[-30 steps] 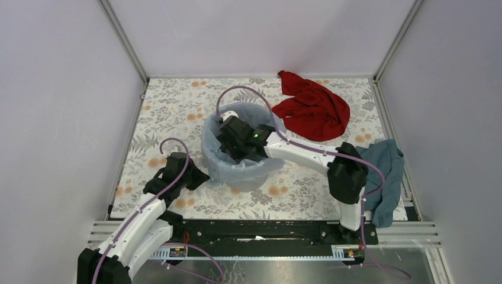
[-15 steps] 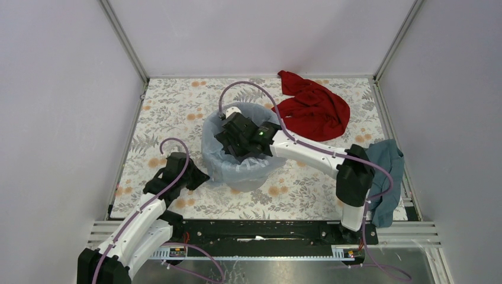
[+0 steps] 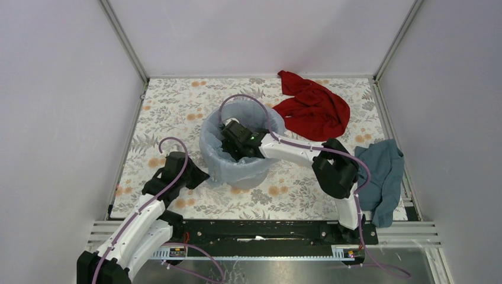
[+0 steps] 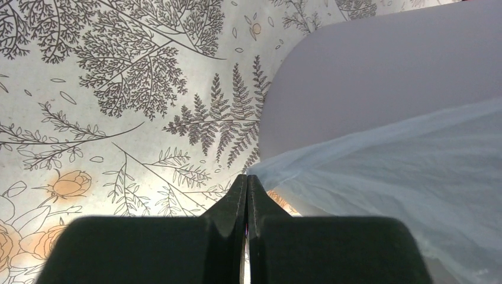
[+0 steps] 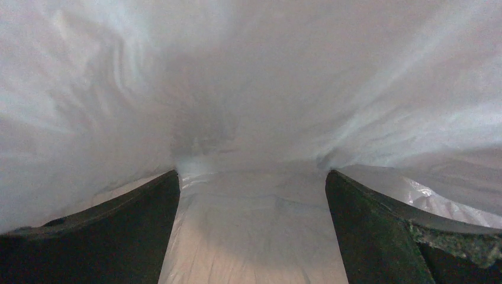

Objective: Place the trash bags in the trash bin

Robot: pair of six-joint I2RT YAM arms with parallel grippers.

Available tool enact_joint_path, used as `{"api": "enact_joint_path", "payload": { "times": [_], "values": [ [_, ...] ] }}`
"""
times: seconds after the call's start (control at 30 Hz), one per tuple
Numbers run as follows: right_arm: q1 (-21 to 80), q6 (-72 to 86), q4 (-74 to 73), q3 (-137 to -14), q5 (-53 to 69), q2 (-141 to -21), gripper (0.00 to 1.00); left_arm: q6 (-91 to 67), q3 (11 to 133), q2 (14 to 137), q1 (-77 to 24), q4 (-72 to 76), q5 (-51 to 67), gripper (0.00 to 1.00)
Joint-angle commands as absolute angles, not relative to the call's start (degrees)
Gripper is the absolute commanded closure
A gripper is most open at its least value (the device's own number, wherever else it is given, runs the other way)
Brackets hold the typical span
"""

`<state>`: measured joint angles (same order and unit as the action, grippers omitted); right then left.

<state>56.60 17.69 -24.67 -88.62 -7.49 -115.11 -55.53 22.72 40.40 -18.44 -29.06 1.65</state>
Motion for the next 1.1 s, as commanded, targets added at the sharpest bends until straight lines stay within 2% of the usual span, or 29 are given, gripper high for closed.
{"api": "enact_joint_path", "payload": {
  "times": [0.0, 0.37, 0.63, 0.97, 1.07],
  "values": [
    [55.3, 18.3, -24.1, -89.7, -6.4, -114.0, 0.01, -55.0, 25.7, 39.5, -18.5, -28.9, 0.8, 0.99],
    [55.1, 17.6, -30.2, -92.4, -12.4, -105.2, 0.01, -54.0, 26.7, 41.4, -18.5, -28.4, 0.2, 0.99],
    [54.7, 18.3, -30.6, -96.0, -11.0, -102.0, 0.12, -53.8, 27.2, 41.2, -18.5, -29.3, 0.2, 1.00],
    [54.8, 16.8, -36.8, -105.3, -12.8, -99.0, 0.12, -53.5, 28.1, 41.3, -18.5, -29.5, 0.2, 0.99],
    [54.8, 16.4, -37.9, -106.6, -12.9, -94.9, 0.10, -53.0, 28.6, 41.5, -18.5, -29.7, 0.2, 0.94]
  ]
}}
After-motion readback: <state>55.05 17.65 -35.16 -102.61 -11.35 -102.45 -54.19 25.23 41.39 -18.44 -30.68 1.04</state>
